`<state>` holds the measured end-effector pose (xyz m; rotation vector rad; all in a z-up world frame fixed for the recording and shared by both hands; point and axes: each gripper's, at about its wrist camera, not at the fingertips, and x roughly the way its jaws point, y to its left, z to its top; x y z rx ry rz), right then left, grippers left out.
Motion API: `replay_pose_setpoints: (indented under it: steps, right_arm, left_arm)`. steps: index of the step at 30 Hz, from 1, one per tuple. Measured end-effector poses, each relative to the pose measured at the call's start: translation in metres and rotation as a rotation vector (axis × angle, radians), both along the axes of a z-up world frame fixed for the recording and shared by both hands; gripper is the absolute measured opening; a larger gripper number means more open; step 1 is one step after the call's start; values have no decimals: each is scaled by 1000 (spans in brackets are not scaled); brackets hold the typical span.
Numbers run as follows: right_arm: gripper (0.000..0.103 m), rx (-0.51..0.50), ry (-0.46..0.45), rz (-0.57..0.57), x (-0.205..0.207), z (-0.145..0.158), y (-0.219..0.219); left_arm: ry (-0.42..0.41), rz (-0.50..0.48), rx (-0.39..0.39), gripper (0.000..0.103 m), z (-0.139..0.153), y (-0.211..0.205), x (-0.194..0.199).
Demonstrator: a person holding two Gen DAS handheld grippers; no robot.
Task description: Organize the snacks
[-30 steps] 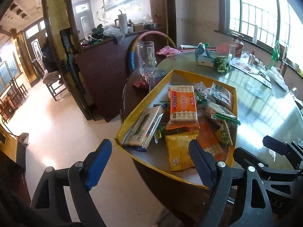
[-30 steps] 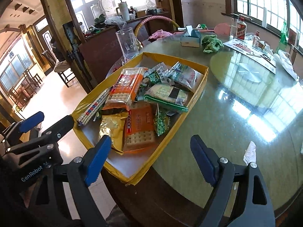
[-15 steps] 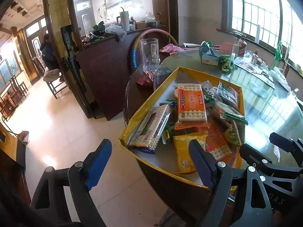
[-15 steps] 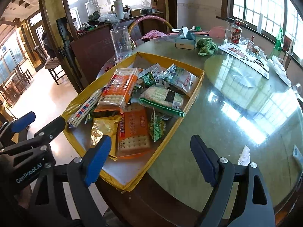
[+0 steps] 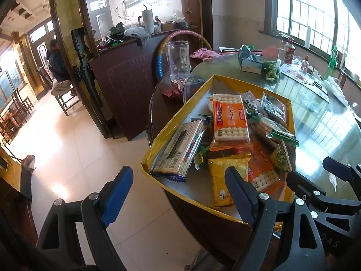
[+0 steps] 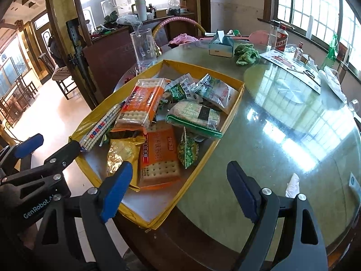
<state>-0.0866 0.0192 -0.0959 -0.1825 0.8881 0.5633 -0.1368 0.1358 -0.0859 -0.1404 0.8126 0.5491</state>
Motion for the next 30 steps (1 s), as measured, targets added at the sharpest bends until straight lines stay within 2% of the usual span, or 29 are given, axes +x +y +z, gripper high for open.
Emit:
replay_pose_setpoints:
  steps: [30]
  right_arm:
    - [86, 8, 40, -1, 5, -9, 4]
  left_arm:
    - [32, 3, -2, 83, -10, 4, 5]
